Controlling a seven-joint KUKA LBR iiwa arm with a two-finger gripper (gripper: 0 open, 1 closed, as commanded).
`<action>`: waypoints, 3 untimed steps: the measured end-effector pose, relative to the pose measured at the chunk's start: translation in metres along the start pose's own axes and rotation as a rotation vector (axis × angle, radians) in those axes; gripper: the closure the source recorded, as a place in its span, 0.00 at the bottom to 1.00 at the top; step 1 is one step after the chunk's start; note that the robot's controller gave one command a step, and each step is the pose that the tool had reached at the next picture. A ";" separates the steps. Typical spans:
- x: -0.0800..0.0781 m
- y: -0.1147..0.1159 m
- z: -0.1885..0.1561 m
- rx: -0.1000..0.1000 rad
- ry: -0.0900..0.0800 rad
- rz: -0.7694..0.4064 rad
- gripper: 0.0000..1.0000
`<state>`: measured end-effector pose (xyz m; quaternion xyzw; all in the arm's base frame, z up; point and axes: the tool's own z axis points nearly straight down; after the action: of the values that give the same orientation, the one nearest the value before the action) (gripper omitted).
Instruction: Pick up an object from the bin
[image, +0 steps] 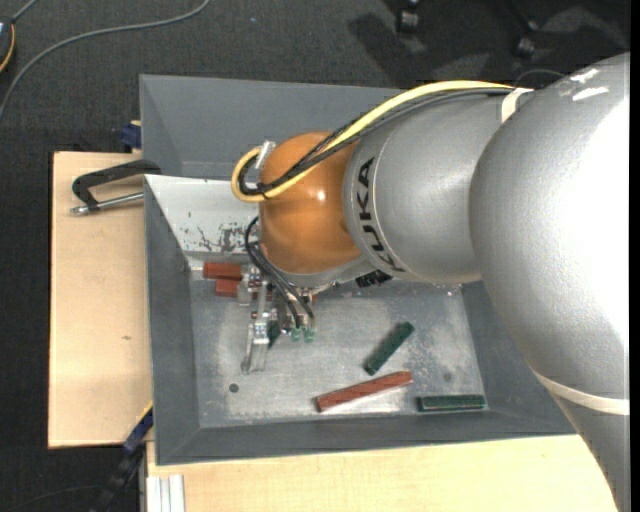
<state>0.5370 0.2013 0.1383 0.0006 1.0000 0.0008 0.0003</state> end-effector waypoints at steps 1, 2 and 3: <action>-0.036 -0.089 0.055 0.003 0.001 -0.226 0.00; -0.035 -0.086 0.055 0.001 0.000 -0.227 1.00; -0.059 -0.090 0.065 -0.001 -0.007 -0.532 1.00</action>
Offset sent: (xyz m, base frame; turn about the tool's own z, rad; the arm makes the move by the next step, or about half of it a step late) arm 0.0346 -0.0870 -0.0557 -0.2287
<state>0.5959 0.1110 0.0734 -0.2623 0.9650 0.0010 0.0041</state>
